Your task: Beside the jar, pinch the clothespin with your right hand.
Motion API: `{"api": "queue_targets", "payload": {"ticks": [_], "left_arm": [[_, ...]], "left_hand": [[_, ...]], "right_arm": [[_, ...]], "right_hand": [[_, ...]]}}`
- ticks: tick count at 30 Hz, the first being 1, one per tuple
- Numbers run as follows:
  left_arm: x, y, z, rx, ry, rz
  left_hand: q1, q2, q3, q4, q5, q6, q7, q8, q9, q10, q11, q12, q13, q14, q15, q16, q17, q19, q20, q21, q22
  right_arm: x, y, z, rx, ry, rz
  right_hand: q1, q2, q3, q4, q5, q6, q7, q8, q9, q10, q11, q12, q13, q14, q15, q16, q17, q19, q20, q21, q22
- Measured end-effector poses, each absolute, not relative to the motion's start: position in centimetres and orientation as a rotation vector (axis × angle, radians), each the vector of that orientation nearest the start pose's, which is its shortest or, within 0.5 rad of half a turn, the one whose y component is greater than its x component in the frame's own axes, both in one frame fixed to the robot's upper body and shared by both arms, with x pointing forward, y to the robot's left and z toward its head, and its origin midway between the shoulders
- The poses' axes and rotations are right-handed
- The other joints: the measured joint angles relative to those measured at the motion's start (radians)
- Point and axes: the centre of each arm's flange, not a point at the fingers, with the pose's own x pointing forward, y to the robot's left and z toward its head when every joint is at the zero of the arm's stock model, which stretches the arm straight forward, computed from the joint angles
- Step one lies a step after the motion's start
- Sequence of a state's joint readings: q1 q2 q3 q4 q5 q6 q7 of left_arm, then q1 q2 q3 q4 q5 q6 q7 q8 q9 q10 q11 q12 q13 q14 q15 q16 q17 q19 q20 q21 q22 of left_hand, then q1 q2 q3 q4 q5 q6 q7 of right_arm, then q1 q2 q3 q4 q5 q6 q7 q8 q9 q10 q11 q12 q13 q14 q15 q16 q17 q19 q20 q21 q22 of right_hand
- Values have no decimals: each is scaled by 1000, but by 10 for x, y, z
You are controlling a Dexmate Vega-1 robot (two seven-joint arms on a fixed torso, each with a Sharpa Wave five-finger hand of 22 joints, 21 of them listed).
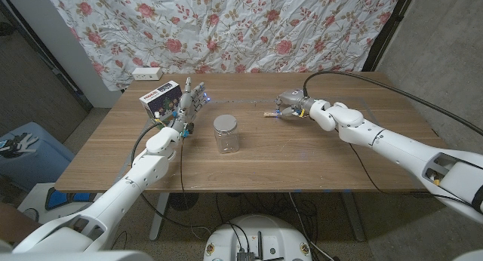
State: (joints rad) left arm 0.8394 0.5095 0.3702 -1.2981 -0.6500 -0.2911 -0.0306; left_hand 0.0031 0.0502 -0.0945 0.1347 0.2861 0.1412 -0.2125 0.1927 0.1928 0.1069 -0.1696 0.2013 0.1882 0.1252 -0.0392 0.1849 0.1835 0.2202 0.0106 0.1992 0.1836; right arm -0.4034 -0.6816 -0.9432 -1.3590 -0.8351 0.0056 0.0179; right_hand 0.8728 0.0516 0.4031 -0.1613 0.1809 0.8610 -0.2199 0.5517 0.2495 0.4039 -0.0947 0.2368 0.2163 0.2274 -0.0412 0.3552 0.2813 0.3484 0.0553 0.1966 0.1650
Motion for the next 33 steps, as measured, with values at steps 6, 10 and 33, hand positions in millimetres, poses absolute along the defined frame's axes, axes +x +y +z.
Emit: {"api": "queue_targets", "payload": {"ticks": [6,10,33], "left_arm": [[653,290,-28,-42,-594,-206],[653,290,-28,-42,-594,-206],[653,290,-28,-42,-593,-206]], "left_hand": [[0,0,0,0,0,0,0,0,0,0,0,0,0,0,0,0,0,0,0,0,0],[0,0,0,0,0,0,0,0,0,0,0,0,0,0,0,0,0,0,0,0,0],[0,0,0,0,0,0,0,0,0,0,0,0,0,0,0,0,0,0,0,0,0]], "right_arm": [[672,-183,30,-1854,-691,61],[671,-188,30,-1848,-689,53],[653,-203,40,-1634,-772,34]], "right_hand": [[0,0,0,0,0,0,0,0,0,0,0,0,0,0,0,4,0,0,0,0,0],[4,4,0,0,0,0,0,0,-1,0,0,0,0,0,0,4,5,6,-6,0,0],[4,4,-9,0,0,0,0,8,4,7,7,-1,0,9,2,11,9,25,-18,8,0]]}}
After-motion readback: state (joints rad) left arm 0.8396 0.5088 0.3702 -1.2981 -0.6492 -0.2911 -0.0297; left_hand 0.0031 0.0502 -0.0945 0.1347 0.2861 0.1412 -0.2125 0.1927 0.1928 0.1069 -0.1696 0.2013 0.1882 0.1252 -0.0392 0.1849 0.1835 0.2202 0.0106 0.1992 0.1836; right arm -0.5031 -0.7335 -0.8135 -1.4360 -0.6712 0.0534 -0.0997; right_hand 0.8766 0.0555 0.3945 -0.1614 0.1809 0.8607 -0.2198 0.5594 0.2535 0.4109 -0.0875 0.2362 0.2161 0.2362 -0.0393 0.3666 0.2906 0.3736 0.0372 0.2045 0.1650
